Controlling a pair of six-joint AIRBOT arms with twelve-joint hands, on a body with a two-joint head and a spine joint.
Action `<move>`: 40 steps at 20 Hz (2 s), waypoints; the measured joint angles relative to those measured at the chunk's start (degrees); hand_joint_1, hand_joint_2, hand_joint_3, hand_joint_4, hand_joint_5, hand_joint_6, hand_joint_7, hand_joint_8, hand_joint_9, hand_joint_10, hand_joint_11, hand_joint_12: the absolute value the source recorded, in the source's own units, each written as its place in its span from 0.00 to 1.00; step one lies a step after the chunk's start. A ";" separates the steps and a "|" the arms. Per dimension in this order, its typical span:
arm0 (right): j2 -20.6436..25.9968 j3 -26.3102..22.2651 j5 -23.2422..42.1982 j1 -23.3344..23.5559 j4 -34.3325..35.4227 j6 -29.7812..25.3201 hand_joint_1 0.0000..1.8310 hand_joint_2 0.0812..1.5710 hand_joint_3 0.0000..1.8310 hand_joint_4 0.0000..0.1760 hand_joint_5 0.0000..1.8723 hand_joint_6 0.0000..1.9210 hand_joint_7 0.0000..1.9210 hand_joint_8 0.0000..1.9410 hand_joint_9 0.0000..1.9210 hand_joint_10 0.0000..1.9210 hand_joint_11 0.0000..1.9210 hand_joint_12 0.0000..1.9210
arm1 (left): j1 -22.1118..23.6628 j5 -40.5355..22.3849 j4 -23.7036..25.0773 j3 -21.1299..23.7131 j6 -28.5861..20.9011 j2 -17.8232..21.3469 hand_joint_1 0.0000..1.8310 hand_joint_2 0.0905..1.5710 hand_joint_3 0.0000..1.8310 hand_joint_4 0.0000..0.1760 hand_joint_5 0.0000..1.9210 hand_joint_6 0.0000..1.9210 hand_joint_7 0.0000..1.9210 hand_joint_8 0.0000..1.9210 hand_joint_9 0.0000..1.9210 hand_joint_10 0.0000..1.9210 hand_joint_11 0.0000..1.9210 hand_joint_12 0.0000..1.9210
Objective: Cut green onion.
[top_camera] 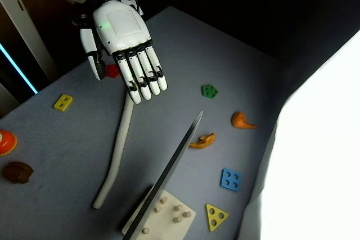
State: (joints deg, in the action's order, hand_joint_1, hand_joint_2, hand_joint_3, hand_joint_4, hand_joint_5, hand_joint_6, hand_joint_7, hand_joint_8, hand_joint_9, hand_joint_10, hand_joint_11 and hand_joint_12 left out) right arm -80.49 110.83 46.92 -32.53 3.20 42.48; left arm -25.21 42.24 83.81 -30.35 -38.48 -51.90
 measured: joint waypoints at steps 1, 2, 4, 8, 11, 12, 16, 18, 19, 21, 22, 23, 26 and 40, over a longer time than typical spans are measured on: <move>-0.66 0.87 -0.31 -0.04 -0.02 0.11 0.87 0.39 0.55 1.00 0.73 1.00 0.84 1.00 0.86 1.00 0.90 1.00 | 0.07 -0.46 0.00 0.02 0.04 0.07 0.23 0.86 0.00 0.00 0.06 0.00 0.06 0.00 0.04 0.00 0.00 0.06; -1.95 2.23 -1.14 -0.24 -0.07 0.13 0.87 0.38 0.56 1.00 0.72 1.00 0.84 1.00 0.86 1.00 0.90 1.00 | 0.11 -1.01 -0.37 0.02 0.04 0.31 0.18 0.87 0.00 0.00 0.04 0.00 0.03 0.00 0.02 0.00 0.00 0.06; -3.32 3.89 -2.29 -0.50 0.00 0.17 0.87 0.38 0.57 1.00 0.71 1.00 0.84 1.00 0.86 1.00 0.90 1.00 | 0.31 -1.09 -0.37 0.02 0.09 0.35 0.17 0.88 0.00 0.00 0.05 0.00 0.04 0.00 0.03 0.00 0.00 0.07; -3.93 4.28 -2.12 -0.87 0.46 -0.07 0.84 0.43 0.49 1.00 0.67 1.00 0.78 1.00 0.83 1.00 0.86 1.00 | 0.94 -1.31 -0.24 -0.31 0.11 0.39 0.20 0.87 0.00 0.00 0.04 0.00 0.03 0.00 0.02 0.00 0.00 0.02; -4.11 4.31 -1.84 -1.29 1.33 -0.15 0.85 0.45 0.45 1.00 0.67 1.00 0.77 1.00 0.82 1.00 0.86 1.00 | 0.94 -1.73 -0.26 -0.59 0.11 0.39 0.19 0.87 0.00 0.00 0.05 0.00 0.04 0.00 0.03 0.00 0.00 0.05; -4.17 4.33 -1.64 -1.60 1.66 -0.28 0.85 0.45 0.45 1.00 0.67 1.00 0.77 1.00 0.82 1.00 0.86 1.00 | 0.94 -1.84 0.17 -0.59 0.09 0.39 0.20 0.87 0.00 0.00 0.05 0.00 0.05 0.00 0.04 0.00 0.00 0.07; -4.17 4.33 -0.79 -2.03 1.88 -0.20 0.65 0.44 0.60 0.00 0.42 0.86 0.51 0.94 0.56 1.00 0.57 1.00 | 0.94 -2.89 0.76 -0.59 0.09 0.39 0.26 0.84 0.00 0.00 0.07 0.01 0.07 0.01 0.05 0.01 0.00 0.14; -4.15 4.33 -0.87 -2.05 1.97 0.04 0.62 0.59 0.36 0.02 0.38 0.80 0.40 0.83 0.34 1.00 0.33 1.00 | 0.94 -2.91 0.81 -0.57 0.11 0.39 0.23 0.85 0.00 0.00 0.06 0.00 0.06 0.00 0.04 0.00 0.00 0.09; -4.15 4.33 -0.90 -2.05 1.97 0.24 0.62 0.63 0.28 0.12 0.37 0.78 0.39 0.80 0.31 1.00 0.30 1.00 | 0.94 -2.95 0.83 -0.52 0.09 0.39 0.23 0.85 0.00 0.00 0.06 0.00 0.06 0.00 0.04 0.00 0.00 0.08; -4.15 4.33 -0.59 -2.05 1.92 0.26 0.62 0.74 0.09 0.15 0.37 0.74 0.39 0.76 0.27 0.94 0.25 1.00 | 0.94 -2.89 0.83 -0.44 0.09 0.39 0.23 0.86 0.00 0.00 0.04 0.00 0.05 0.00 0.03 0.00 0.00 0.05; -4.15 4.33 -0.48 -2.05 1.88 0.46 0.62 0.76 0.05 0.15 0.37 0.74 0.39 0.76 0.27 0.94 0.25 1.00 | 1.07 -2.84 0.83 -0.26 0.11 0.39 0.23 0.86 0.00 0.00 0.04 0.00 0.05 0.00 0.03 0.00 0.00 0.05; -4.15 4.33 -0.50 -2.05 1.90 1.11 0.59 0.76 0.02 0.00 0.40 0.71 0.29 0.74 0.22 0.92 0.22 1.00 | 1.16 -3.02 0.85 -0.26 0.09 0.39 0.23 0.85 0.00 0.00 0.04 0.00 0.04 0.00 0.03 0.00 0.00 0.07; -3.98 4.33 -0.31 -2.45 1.66 1.29 0.56 0.66 0.00 0.00 0.26 0.20 0.28 0.24 0.14 0.65 0.04 0.97 | 1.53 -2.97 0.66 -0.26 0.09 0.39 0.21 0.86 0.00 0.00 0.07 0.01 0.06 0.00 0.03 0.00 0.00 0.06; -1.20 4.39 -0.09 -2.49 -9.79 -5.57 0.44 0.56 0.00 0.21 0.00 0.00 0.00 0.00 0.00 0.00 0.00 0.05 | 2.73 -2.49 -0.28 -0.28 0.11 0.39 0.17 0.86 0.00 0.00 0.06 0.00 0.05 0.00 0.02 0.00 0.00 0.03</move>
State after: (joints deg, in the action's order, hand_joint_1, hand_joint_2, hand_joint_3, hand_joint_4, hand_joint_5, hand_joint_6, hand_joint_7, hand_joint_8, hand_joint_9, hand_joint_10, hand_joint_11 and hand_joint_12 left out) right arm -81.69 115.22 46.83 -35.03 -6.59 36.91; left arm -22.48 39.75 83.53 -30.63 -38.37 -51.51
